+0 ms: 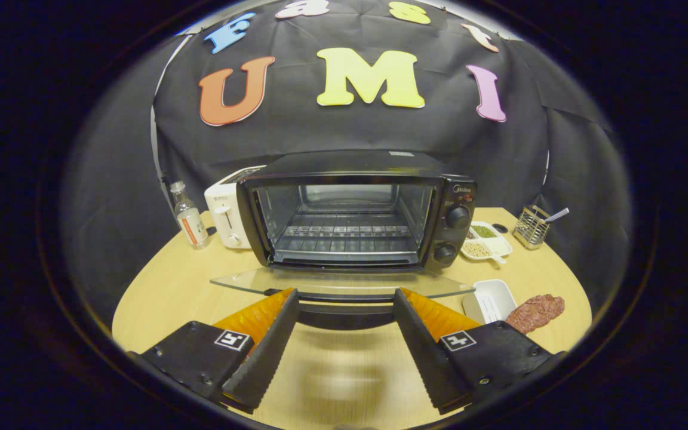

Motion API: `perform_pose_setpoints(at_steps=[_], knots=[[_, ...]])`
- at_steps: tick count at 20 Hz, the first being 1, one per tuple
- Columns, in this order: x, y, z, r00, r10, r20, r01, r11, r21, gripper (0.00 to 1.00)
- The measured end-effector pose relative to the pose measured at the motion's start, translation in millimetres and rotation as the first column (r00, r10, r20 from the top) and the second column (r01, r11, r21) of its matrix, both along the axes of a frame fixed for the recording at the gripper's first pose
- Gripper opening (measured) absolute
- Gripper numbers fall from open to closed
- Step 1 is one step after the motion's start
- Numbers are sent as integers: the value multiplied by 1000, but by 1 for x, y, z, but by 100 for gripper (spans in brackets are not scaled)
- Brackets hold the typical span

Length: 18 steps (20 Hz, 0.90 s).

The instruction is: Open the toaster oven, put the food inside, and close the toaster oven door.

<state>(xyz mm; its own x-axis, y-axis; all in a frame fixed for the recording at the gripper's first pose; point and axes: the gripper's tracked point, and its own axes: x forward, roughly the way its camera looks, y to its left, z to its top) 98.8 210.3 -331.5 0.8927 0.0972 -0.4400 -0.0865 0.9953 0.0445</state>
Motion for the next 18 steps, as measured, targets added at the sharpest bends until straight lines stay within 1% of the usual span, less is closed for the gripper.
perform_pose_setpoints(at_steps=[4, 7, 9, 11, 14, 16, 18], knots=[[-12, -1, -23, 999, 14, -43, -16, 999, -45, 100], [-16, -3, -41, 996, 7, -87, -10, 999, -34, 100], [-23, -3, -62, 990, 11, -142, -16, 999, -32, 100], [-25, -3, -81, 981, 19, -193, -20, 1000, -6, 100], [-20, -9, -89, 979, -1, -203, 2, 1000, 5, 100], [-20, -9, -93, 979, 3, -202, -11, 999, -39, 99], [-20, -10, -95, 980, -4, -201, -6, 999, -45, 99]])
